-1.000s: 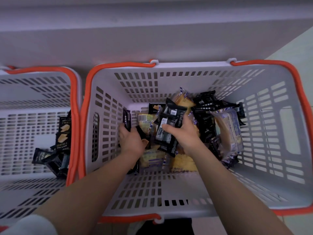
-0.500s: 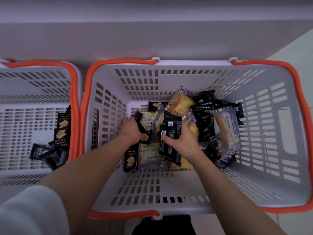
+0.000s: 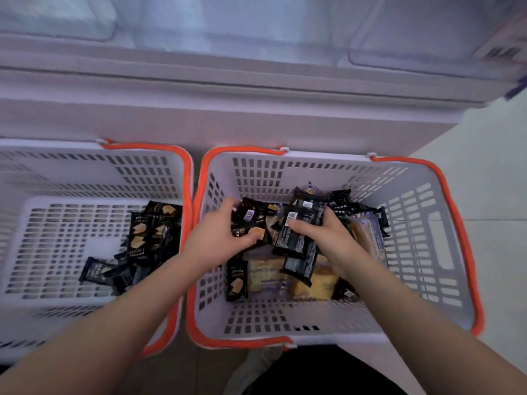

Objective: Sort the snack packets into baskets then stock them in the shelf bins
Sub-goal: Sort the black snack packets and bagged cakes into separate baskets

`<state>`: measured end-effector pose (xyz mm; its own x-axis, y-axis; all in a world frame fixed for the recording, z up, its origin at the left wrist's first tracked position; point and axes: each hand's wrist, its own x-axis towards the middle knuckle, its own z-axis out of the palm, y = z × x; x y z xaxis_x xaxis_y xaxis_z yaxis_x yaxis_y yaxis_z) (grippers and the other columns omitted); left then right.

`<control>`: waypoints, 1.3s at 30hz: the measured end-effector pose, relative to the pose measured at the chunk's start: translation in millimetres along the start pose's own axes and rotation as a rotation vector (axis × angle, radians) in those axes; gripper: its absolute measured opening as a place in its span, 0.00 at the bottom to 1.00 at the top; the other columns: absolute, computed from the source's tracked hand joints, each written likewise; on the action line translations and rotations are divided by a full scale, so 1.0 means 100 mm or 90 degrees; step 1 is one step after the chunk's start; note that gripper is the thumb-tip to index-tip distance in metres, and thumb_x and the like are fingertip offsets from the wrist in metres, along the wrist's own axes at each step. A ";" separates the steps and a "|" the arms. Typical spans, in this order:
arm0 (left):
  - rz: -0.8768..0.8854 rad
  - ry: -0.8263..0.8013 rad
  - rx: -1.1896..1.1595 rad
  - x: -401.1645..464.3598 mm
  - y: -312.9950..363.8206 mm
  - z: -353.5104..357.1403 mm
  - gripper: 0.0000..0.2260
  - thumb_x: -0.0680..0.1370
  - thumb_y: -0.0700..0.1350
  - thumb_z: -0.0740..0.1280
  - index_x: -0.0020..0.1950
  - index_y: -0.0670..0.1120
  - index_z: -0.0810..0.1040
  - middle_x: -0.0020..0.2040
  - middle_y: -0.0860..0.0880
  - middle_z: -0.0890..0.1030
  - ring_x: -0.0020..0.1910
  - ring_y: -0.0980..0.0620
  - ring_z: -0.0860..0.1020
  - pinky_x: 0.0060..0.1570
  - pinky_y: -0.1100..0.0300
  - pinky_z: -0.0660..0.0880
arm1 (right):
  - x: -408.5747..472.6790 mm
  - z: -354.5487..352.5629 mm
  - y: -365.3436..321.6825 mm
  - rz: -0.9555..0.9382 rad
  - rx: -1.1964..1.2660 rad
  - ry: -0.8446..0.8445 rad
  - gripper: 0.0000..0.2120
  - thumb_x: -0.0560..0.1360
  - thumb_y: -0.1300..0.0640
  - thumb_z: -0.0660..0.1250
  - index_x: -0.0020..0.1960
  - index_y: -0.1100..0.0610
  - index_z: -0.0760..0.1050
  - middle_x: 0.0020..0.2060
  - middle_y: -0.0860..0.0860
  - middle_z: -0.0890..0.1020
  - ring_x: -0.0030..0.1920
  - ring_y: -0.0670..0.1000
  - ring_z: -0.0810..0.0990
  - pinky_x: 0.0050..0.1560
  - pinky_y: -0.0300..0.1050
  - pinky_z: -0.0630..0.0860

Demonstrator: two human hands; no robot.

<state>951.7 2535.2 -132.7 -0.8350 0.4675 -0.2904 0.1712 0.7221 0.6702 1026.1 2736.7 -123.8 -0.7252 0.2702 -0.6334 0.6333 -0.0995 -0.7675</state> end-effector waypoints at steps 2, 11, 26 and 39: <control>0.029 0.057 -0.007 -0.16 -0.07 -0.30 0.32 0.68 0.61 0.70 0.66 0.48 0.66 0.53 0.53 0.79 0.50 0.53 0.78 0.43 0.61 0.74 | -0.07 0.25 -0.24 -0.047 -0.049 -0.035 0.23 0.68 0.53 0.75 0.59 0.46 0.69 0.53 0.43 0.79 0.52 0.42 0.79 0.48 0.40 0.77; -0.305 0.162 -0.273 -0.88 -1.07 -1.09 0.17 0.70 0.61 0.70 0.47 0.50 0.72 0.44 0.53 0.79 0.43 0.53 0.78 0.37 0.58 0.72 | -0.50 1.88 -0.62 -0.221 -0.232 -0.112 0.27 0.69 0.50 0.74 0.62 0.51 0.65 0.51 0.41 0.75 0.49 0.39 0.75 0.43 0.28 0.70; -0.324 0.067 -0.234 -1.27 -1.49 -0.82 0.13 0.77 0.45 0.64 0.60 0.43 0.72 0.53 0.43 0.79 0.52 0.43 0.77 0.53 0.54 0.71 | -0.89 2.70 0.15 -0.239 -0.663 -0.029 0.18 0.77 0.55 0.62 0.65 0.58 0.66 0.61 0.56 0.74 0.60 0.58 0.74 0.58 0.52 0.73; 0.168 0.030 -0.059 -1.05 -0.41 -0.70 0.13 0.77 0.41 0.62 0.61 0.44 0.76 0.55 0.48 0.78 0.51 0.54 0.76 0.52 0.68 0.67 | -0.67 1.41 -0.34 -0.396 -0.793 -0.051 0.17 0.76 0.58 0.60 0.64 0.57 0.69 0.61 0.54 0.74 0.61 0.54 0.73 0.59 0.50 0.72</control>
<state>995.9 2420.5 -81.5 -0.7916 0.6073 -0.0678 0.3385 0.5282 0.7788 1015.1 2586.4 -69.1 -0.9594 -0.1040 -0.2621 -0.0041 0.9345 -0.3560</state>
